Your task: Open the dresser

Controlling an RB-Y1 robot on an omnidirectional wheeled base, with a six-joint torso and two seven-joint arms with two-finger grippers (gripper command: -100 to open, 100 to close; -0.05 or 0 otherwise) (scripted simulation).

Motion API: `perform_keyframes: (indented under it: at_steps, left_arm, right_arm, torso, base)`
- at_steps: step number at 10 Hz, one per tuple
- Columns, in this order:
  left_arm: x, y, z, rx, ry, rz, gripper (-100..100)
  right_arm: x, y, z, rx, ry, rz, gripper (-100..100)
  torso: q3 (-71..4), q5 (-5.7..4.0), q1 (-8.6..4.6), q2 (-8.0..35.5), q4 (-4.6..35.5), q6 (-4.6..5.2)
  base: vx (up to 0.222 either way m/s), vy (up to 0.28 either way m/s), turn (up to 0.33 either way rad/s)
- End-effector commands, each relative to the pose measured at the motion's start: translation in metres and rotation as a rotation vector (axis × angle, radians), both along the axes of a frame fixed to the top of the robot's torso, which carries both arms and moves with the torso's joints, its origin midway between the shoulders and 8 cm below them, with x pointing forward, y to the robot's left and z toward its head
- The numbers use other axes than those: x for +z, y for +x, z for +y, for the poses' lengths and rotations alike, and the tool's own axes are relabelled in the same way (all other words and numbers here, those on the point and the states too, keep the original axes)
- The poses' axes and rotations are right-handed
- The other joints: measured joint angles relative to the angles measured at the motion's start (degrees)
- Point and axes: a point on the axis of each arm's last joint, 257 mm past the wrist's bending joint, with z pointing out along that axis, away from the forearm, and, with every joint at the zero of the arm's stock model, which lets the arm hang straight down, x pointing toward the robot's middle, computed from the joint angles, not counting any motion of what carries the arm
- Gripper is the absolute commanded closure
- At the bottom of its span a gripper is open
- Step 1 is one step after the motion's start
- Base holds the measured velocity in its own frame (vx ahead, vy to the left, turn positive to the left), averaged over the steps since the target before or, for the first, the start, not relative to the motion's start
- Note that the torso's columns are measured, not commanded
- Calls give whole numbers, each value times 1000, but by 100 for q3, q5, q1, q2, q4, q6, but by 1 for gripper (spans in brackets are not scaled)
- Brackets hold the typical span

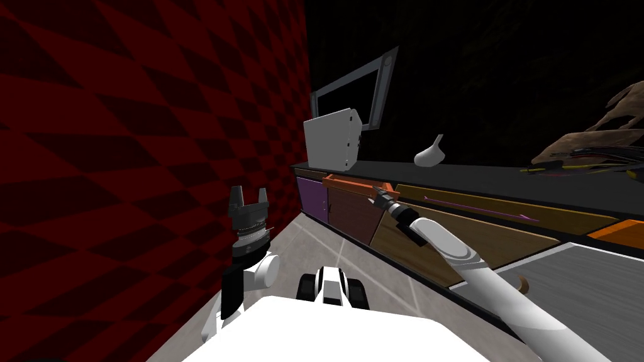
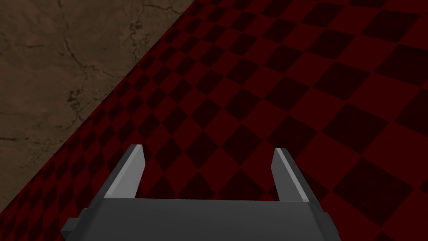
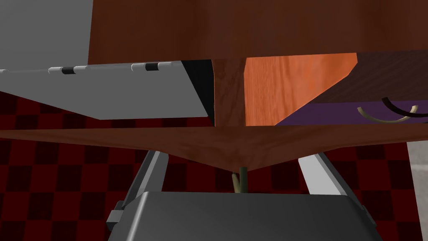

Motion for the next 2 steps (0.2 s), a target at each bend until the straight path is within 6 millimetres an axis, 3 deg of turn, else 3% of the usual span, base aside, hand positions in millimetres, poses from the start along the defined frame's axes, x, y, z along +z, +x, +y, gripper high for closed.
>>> perform_keyframes:
  at_steps: [1, 2]
  left_arm:
    - [0, 0, 0, 0, 0, 0, 0]
    - [0, 0, 0, 0, 0, 0, 0]
  right_arm:
    - [-2, 0, 0, 1, 0, 5, 0]
    - [-4, -1, 0, 1, 0, 8, 0]
  torso:
    - [-5, -4, -4, -9, -8, 0]
    - [-9, -7, -6, -15, -14, -1]
  base:
    - [0, 0, 0]
    - [0, 0, 0]
